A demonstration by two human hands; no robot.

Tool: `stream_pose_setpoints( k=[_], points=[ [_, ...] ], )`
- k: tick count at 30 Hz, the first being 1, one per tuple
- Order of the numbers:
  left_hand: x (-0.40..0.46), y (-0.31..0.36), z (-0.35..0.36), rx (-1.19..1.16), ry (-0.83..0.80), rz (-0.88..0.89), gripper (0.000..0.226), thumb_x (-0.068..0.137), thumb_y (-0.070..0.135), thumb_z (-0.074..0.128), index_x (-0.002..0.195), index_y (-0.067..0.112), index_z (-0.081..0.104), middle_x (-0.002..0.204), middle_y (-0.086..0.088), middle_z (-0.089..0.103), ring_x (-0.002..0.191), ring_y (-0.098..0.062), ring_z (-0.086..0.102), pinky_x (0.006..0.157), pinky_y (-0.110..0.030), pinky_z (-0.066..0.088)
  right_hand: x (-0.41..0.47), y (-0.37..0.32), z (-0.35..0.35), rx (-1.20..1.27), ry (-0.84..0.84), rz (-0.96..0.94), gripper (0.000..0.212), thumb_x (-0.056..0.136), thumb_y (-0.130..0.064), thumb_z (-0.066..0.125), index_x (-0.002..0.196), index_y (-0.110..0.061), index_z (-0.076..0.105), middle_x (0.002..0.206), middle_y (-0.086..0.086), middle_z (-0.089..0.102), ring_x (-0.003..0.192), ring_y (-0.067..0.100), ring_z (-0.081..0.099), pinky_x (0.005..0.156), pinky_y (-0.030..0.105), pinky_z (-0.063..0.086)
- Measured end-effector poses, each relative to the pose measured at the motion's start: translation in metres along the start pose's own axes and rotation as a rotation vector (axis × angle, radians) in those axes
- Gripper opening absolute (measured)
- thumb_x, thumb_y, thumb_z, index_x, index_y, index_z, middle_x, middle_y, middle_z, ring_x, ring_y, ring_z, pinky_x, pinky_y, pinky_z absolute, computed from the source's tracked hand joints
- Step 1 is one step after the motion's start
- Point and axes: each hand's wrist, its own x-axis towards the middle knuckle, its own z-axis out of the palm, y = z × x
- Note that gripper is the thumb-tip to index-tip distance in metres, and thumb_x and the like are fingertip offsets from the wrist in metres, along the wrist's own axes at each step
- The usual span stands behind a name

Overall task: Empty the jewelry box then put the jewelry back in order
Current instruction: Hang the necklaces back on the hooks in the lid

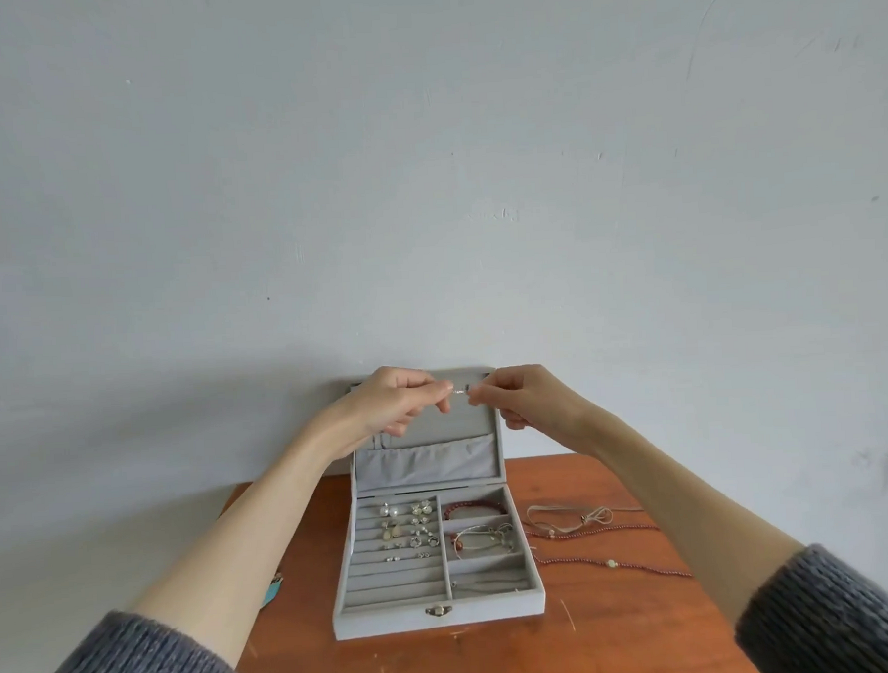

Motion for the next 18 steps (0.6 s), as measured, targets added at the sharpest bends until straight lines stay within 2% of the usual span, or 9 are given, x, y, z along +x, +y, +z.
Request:
stream_pose_setpoints(
  k=[4, 7, 9, 11, 13, 16, 18],
  points=[
    [0.007, -0.025, -0.006, 0.009, 0.003, -0.085, 0.032, 0.089, 0.038, 0.057, 0.067, 0.015, 0.057, 0.052, 0.006, 0.023, 0.048, -0.010, 0.019, 0.050, -0.023, 0.019, 0.019, 0.019, 0.014, -0.027, 0.057, 0.039, 0.022, 0.087, -0.025, 0.062, 0.070, -0.012, 0.066, 0.053, -0.001, 0.034, 0.050, 0.013, 0.029, 0.053, 0.024, 0.026],
    [0.020, -0.051, -0.004, 0.207, 0.159, -0.111, 0.039, 0.087, 0.045, 0.056, 0.060, 0.018, 0.052, 0.053, 0.003, 0.030, 0.047, -0.010, 0.029, 0.051, -0.020, 0.027, 0.034, 0.036, 0.027, -0.095, 0.108, 0.068, 0.025, 0.087, -0.029, 0.062, 0.066, -0.015, 0.065, 0.053, 0.000, 0.037, 0.049, 0.013, 0.028, 0.050, 0.022, 0.025],
    [0.032, -0.069, -0.003, 0.352, 0.276, -0.076, 0.040, 0.088, 0.043, 0.056, 0.061, 0.013, 0.055, 0.049, 0.005, 0.037, 0.040, -0.003, 0.034, 0.046, -0.014, 0.029, 0.046, 0.044, 0.036, -0.167, 0.152, 0.071, 0.024, 0.087, -0.028, 0.061, 0.070, -0.011, 0.066, 0.050, -0.002, 0.042, 0.043, 0.009, 0.031, 0.043, 0.014, 0.027],
    [0.043, -0.084, -0.004, 0.457, 0.387, -0.059, 0.043, 0.088, 0.042, 0.056, 0.062, 0.007, 0.057, 0.047, 0.004, 0.043, 0.041, -0.004, 0.040, 0.048, -0.017, 0.033, 0.060, 0.050, 0.046, -0.203, 0.201, 0.067, 0.024, 0.087, -0.024, 0.061, 0.075, -0.004, 0.068, 0.048, -0.004, 0.044, 0.041, 0.005, 0.034, 0.039, 0.009, 0.027],
    [0.052, -0.095, -0.007, 0.510, 0.510, -0.046, 0.047, 0.088, 0.042, 0.055, 0.055, 0.010, 0.050, 0.045, 0.002, 0.044, 0.045, -0.012, 0.042, 0.051, -0.025, 0.034, 0.075, 0.055, 0.057, -0.230, 0.255, 0.061, 0.026, 0.087, -0.023, 0.060, 0.075, -0.001, 0.067, 0.051, -0.002, 0.046, 0.046, 0.007, 0.037, 0.044, 0.014, 0.030],
    [0.062, -0.102, -0.011, 0.612, 0.650, 0.005, 0.047, 0.090, 0.042, 0.053, 0.053, 0.013, 0.048, 0.047, -0.002, 0.050, 0.048, -0.020, 0.049, 0.048, -0.026, 0.031, 0.096, 0.059, 0.071, -0.208, 0.361, 0.064, 0.032, 0.088, -0.024, 0.059, 0.064, -0.002, 0.060, 0.052, 0.003, 0.046, 0.052, 0.014, 0.040, 0.050, 0.024, 0.032],
    [0.068, -0.100, -0.012, 0.709, 0.704, -0.018, 0.047, 0.091, 0.044, 0.050, 0.055, 0.014, 0.047, 0.053, -0.003, 0.053, 0.059, -0.026, 0.056, 0.050, -0.028, 0.033, 0.105, 0.061, 0.076, -0.145, 0.423, 0.064, 0.034, 0.088, -0.025, 0.058, 0.067, 0.002, 0.062, 0.057, 0.007, 0.051, 0.056, 0.016, 0.042, 0.055, 0.027, 0.033]
  ],
)
